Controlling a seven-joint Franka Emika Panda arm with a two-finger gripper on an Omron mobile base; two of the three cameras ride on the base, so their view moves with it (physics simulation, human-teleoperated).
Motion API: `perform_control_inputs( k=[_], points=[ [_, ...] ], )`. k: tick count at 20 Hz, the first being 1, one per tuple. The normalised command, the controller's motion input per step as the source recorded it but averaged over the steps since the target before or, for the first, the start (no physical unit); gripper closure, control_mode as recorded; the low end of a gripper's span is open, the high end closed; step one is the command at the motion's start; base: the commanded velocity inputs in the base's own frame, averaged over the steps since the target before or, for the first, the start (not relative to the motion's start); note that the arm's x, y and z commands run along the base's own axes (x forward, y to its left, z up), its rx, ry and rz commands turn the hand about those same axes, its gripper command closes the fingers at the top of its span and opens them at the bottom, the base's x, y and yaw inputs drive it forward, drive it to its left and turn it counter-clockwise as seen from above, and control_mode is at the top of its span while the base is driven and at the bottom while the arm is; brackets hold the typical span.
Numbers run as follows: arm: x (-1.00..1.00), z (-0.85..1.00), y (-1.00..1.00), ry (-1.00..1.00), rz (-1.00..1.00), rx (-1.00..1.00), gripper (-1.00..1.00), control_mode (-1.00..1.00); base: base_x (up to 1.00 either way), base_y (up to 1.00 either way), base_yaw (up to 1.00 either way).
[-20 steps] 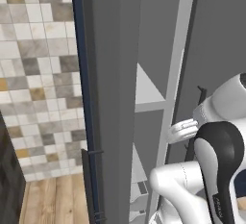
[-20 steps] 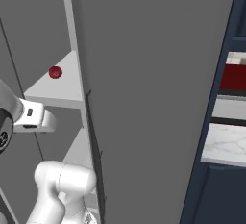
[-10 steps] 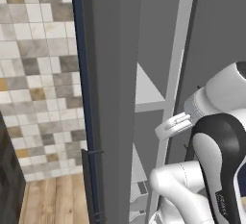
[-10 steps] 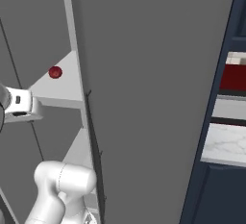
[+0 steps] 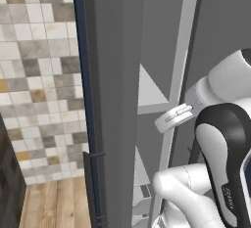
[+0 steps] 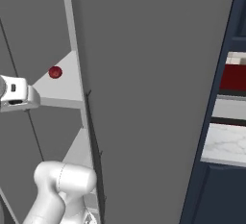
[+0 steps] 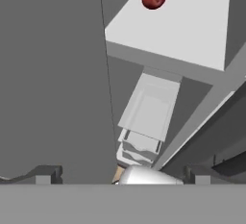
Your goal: Take the broccoli, pear, and lemon from the freezer and place them in the bowl on the counter.
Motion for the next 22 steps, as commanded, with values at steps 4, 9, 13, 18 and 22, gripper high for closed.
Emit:
perform_control_inputs(
  k=[4,9,13,18,22],
  points=[
    [0.15,0.15,0.02,-0.02,0.00,0.00,-1.00,-1.00,0.00,0.00,0.00],
    [0.49,0.08,0.07,-0.10,0.05,0.00,-1.00,-1.00,0.00,0.00,0.00],
    [0.80,0.00,0.06,-0.01,0.11,0.01,-1.00,-1.00,0.00,0.00,0.00],
    [0.80,0.00,0.04,0.00,0.08,0.00,-1.00,-1.00,0.00,0.00,0.00],
    [0.79,0.00,0.24,0.00,0.02,0.00,-1.00,-1.00,0.00,0.00,0.00]
  ],
)
